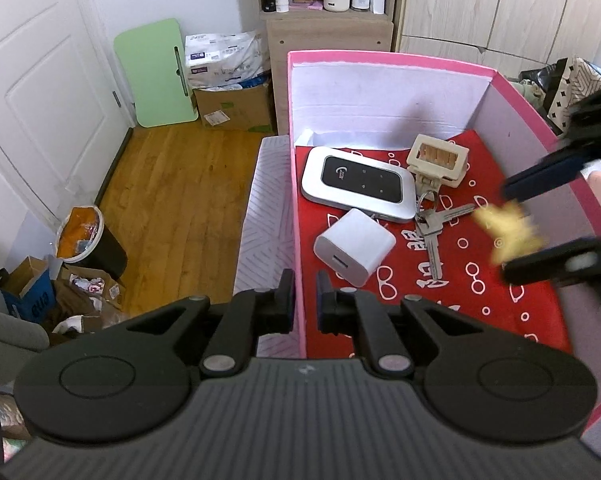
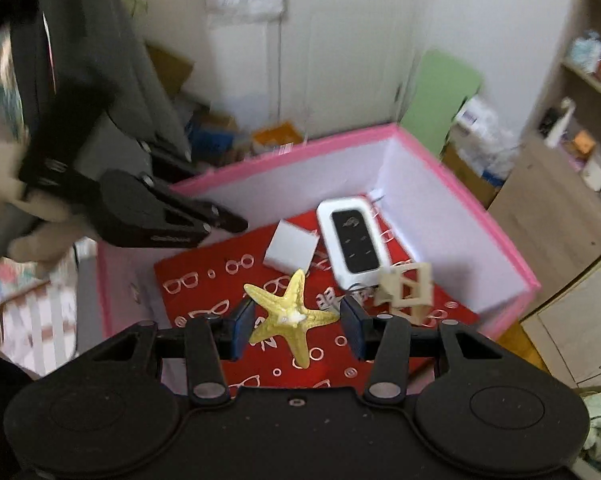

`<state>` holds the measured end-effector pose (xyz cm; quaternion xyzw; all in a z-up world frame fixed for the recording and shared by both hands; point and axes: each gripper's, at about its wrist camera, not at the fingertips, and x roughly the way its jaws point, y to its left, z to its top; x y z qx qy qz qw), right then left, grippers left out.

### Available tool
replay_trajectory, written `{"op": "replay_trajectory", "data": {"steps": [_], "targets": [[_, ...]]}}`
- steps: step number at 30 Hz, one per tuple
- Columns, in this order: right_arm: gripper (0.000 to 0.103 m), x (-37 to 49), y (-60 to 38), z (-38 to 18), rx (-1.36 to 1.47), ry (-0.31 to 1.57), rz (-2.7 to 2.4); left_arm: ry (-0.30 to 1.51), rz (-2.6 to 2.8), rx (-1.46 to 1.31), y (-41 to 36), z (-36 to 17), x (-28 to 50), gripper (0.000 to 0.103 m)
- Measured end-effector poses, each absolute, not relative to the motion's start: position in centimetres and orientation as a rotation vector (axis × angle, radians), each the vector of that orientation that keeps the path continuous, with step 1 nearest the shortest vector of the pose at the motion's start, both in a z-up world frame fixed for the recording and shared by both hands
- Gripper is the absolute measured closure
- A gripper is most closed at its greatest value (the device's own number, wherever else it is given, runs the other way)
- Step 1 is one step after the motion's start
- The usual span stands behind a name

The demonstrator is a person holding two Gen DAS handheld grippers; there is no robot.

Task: Organize rigid objects
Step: 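Lower the yellow star into the box and open the right tool, then return the right tool and grasp the purple star with metal clip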

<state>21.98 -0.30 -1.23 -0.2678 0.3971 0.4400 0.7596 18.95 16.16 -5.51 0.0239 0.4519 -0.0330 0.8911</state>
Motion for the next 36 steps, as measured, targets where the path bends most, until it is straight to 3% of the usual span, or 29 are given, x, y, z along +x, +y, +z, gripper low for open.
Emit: {"op": "replay_trajectory", "data": {"steps": [4, 9, 11, 13, 16, 22, 29, 36], "targets": [[0.051, 23.8, 3.0, -4.5, -0.703, 0.986, 0.924, 0.941, -0.063, 0.068, 15.9, -5.5, 18.9, 0.096], [0.051, 24.5, 4.4, -6.5, -0.827, 1.0, 0.924, 0.947, -0.061, 0.084, 15.7, -5.5, 18.8, 0.096], [0.05, 24.7, 4.6, -6.8, -0.813, 1.008, 0.939, 0.943, -0.065, 0.062, 16.0, -5.5, 18.7, 0.096], [0.043, 24.8, 4.4, -6.6, -0.77, 1.004, 0.919, 0.94, -0.066, 0.038, 16.4, -5.5, 18.8, 0.096], [0.043, 24.4, 3.2, -5.4, -0.69, 0.948, 0.917, 0.937, -0.066, 0.069, 16.0, -5.5, 18.8, 0.096], [0.044, 22.3, -3.1, -1.0, -0.431, 0.799, 0.852, 0.93, -0.069, 0.085, 15.8, -5.5, 18.8, 0.096], [0.043, 18.5, -10.9, 2.1, -0.326, 0.734, 0.673, 0.914, -0.069, 0.104, 15.6, -5.5, 18.7, 0.096], [0.042, 14.0, -18.2, -0.8, -0.259, 0.807, 0.488, 0.877, -0.069, 0.109, 15.5, -5.4, 18.4, 0.096]]}}
